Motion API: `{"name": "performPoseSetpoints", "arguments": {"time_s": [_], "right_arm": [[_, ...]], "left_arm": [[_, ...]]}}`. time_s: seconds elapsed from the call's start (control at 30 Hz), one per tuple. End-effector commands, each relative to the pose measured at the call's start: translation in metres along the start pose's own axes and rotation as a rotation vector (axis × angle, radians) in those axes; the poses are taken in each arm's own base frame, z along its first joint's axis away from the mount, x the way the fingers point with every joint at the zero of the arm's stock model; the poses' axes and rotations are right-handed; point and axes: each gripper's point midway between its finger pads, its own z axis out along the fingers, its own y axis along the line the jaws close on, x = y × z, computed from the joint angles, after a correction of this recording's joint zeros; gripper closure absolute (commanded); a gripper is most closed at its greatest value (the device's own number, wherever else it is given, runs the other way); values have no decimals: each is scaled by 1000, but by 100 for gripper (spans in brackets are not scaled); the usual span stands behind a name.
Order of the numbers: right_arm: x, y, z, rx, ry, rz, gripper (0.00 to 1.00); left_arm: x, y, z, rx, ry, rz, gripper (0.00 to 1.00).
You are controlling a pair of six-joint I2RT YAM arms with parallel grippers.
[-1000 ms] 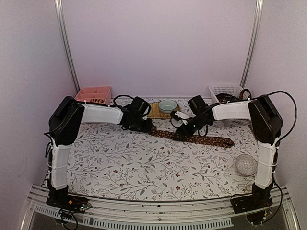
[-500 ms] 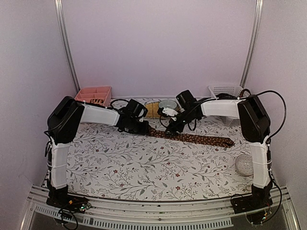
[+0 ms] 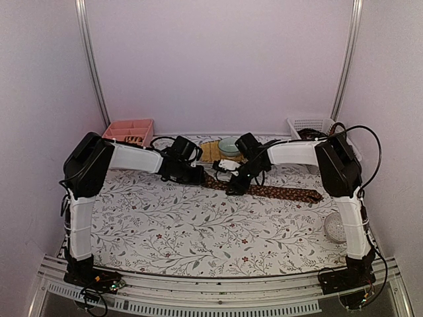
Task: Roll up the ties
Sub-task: Roll the tie at the center of the board.
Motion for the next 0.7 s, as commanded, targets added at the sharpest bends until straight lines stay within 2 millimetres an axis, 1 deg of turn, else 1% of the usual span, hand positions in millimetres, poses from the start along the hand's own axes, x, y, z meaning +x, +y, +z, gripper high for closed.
{"name": "performPoseSetpoints", "arguments": {"time_s": [0.0, 0.03, 0.07, 0.17, 0.27, 0.37, 0.47, 0.57, 0.6, 0.67], "right_arm": [[65, 24, 38, -59, 200, 33, 37], [67, 26, 38, -62, 199, 32, 40], [60, 27, 29, -53, 179, 25, 43], [57, 30, 20, -44, 164, 13, 54], [55, 34, 16, -36, 156, 13, 57], [54, 32, 12, -2, 149, 26, 59], [50, 28, 5, 43, 131, 52, 65], [47, 32, -2, 59, 115, 57, 65], [47, 34, -4, 57, 115, 58, 63], [48, 38, -7, 50, 120, 69, 55]], "left_arm": [[-11, 3, -13, -5, -27, -12, 91], [-12, 4, -13, -9, -28, -13, 91], [-12, 5, -14, -15, -31, -12, 91], [-15, 8, -17, -34, -43, -17, 91], [-18, 9, -21, -44, -57, -20, 90], [-19, 8, -24, -47, -62, -28, 90], [-17, 8, -28, -58, -69, -34, 90], [-17, 9, -36, -84, -92, -42, 90], [-16, 8, -37, -88, -99, -44, 90], [-13, 6, -38, -97, -103, -40, 90]]}}
